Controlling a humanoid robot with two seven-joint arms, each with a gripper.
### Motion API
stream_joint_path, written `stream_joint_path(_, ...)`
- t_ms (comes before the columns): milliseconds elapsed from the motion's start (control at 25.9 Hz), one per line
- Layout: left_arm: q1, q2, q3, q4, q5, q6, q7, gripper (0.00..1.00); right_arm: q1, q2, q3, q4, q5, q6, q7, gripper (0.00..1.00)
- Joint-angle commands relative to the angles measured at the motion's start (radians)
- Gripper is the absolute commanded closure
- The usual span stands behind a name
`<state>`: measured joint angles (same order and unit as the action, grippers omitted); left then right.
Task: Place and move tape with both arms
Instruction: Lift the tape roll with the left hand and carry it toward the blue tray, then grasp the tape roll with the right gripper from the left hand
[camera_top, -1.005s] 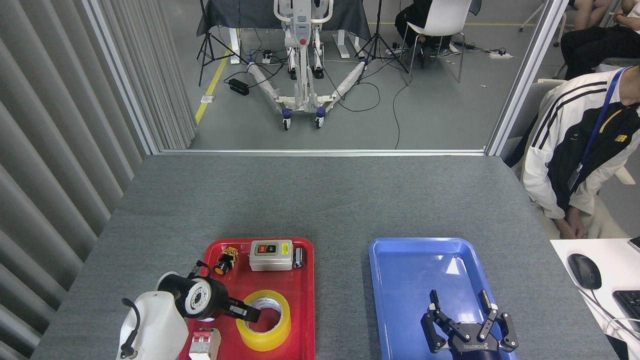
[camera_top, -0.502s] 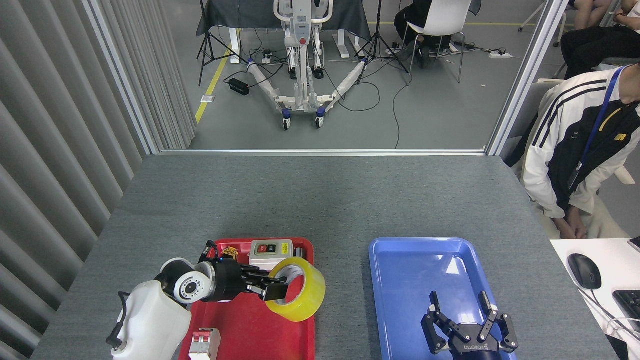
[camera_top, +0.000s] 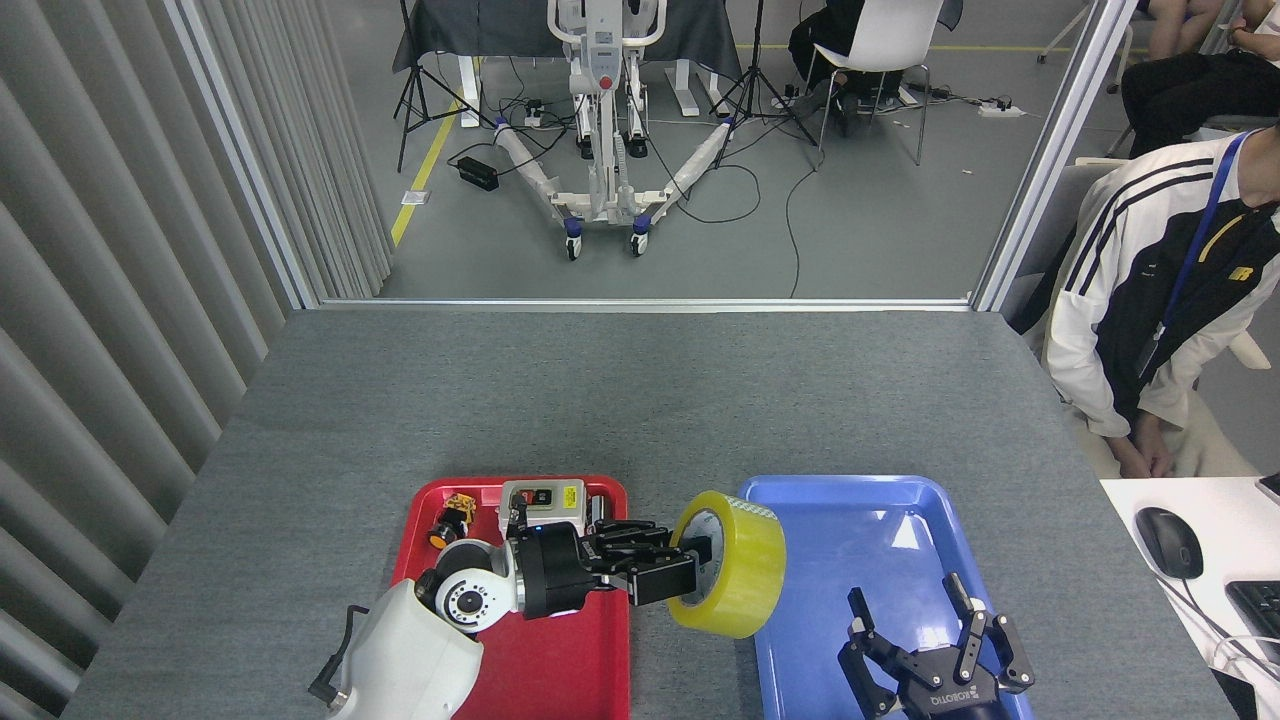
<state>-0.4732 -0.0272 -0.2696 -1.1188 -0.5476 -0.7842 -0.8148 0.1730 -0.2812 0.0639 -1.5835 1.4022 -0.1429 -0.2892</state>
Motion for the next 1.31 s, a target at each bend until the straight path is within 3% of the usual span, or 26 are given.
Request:
stream_joint_path(0, 0.001, -0.013, -0.007, 0.019, 0.002, -0.001, 0.013, 1.0, 0.01, -0.041, -0.039, -0.003, 0.043, -0.257, -0.09, 0.0)
stream_joint_path(193, 0.001, -0.034, -0.011, 0.033, 0.0, -0.001, 0.013, 1.0, 0.01, -0.076, -0.062, -0.015, 0.089, -0.642, -0.128, 0.0)
stream_joint_path(425, 0.004, -0.056, -0.023, 0.034, -0.009, -0.001, 0.011, 1.0, 0.011, -0.072, -0.038, -0.075, 0.138, -0.642, -0.126, 0.0)
stream_joint_path(618, 0.005, -0.057, -0.046, 0.033, -0.011, -0.001, 0.011, 1.0, 0.011, -0.061, -0.021, -0.078, 0.139, -0.642, -0.13, 0.02)
stream_joint_path(696, 0.007, -0.063, -0.06, 0.033, -0.012, -0.001, 0.011, 1.0, 0.013, -0.061, -0.019, -0.079, 0.141, -0.642, -0.13, 0.18)
stream_joint_path(812, 0.021, -0.065, -0.06, 0.031, -0.014, -0.001, 0.011, 1.0, 0.013, -0.061, -0.019, -0.078, 0.162, -0.642, -0.13, 0.62)
stream_joint_path(928, 0.039, -0.068, -0.062, 0.031, -0.014, -0.001, 0.011, 1.0, 0.011, -0.059, -0.016, -0.073, 0.187, -0.642, -0.13, 0.95)
stream_joint_path(966, 0.042, -0.074, -0.062, 0.03, -0.014, -0.001, 0.011, 1.0, 0.013, -0.061, -0.016, -0.072, 0.196, -0.642, -0.13, 1.0)
stream_joint_path(1198, 0.05, -0.077, -0.062, 0.024, -0.014, -0.001, 0.006, 0.98, 0.013, -0.059, -0.018, -0.069, 0.205, -0.642, -0.131, 1.0)
stream_joint_path(1275, 0.05, -0.077, -0.059, 0.022, -0.012, -0.001, 0.011, 0.62, 0.014, -0.059, -0.018, -0.07, 0.205, -0.642, -0.131, 1.0)
